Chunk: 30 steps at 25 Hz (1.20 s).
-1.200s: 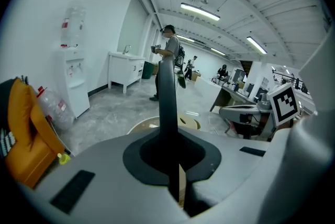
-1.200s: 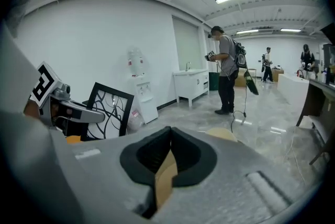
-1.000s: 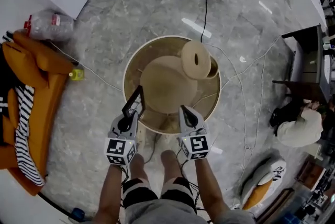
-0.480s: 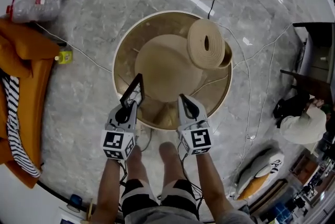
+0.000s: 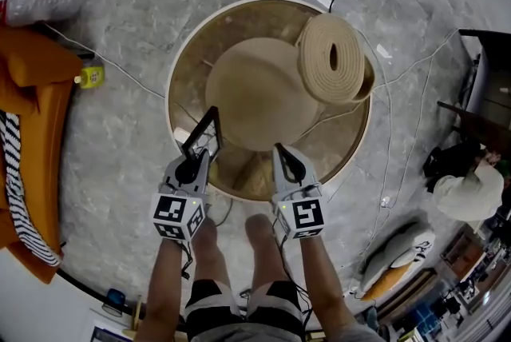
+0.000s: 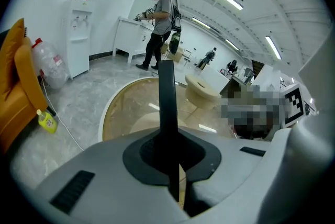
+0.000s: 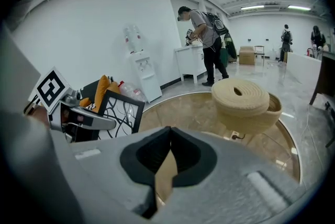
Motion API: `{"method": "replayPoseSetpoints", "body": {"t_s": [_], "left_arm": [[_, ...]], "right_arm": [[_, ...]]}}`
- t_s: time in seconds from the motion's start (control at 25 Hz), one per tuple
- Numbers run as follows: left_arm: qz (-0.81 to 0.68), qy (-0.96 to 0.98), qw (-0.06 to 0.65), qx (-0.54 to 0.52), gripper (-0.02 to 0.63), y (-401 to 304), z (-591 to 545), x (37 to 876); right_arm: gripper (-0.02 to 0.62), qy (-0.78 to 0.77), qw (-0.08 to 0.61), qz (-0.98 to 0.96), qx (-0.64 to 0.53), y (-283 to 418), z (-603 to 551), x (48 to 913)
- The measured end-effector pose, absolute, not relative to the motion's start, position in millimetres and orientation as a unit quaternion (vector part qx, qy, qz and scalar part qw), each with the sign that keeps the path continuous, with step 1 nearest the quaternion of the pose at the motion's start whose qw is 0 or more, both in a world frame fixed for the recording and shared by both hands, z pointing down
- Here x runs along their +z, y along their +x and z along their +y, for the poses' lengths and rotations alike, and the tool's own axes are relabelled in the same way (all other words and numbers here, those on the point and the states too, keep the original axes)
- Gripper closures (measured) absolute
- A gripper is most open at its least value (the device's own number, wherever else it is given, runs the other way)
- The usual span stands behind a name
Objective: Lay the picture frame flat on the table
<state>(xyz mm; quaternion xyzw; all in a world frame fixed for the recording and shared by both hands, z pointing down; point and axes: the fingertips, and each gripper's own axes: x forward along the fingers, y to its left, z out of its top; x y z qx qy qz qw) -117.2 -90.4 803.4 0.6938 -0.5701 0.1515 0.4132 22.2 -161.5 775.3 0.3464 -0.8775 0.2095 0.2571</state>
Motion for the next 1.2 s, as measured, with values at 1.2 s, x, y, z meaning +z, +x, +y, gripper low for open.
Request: {"method": "replayPoseSetpoints", "body": {"t_s": [1.2], "left_arm": [[-0.568, 0.658, 0.483, 0.102, 0.505, -143, -108, 874]], "right_arm": [[0.595, 0.337, 0.278, -0.869, 0.231, 17, -151, 828]]}}
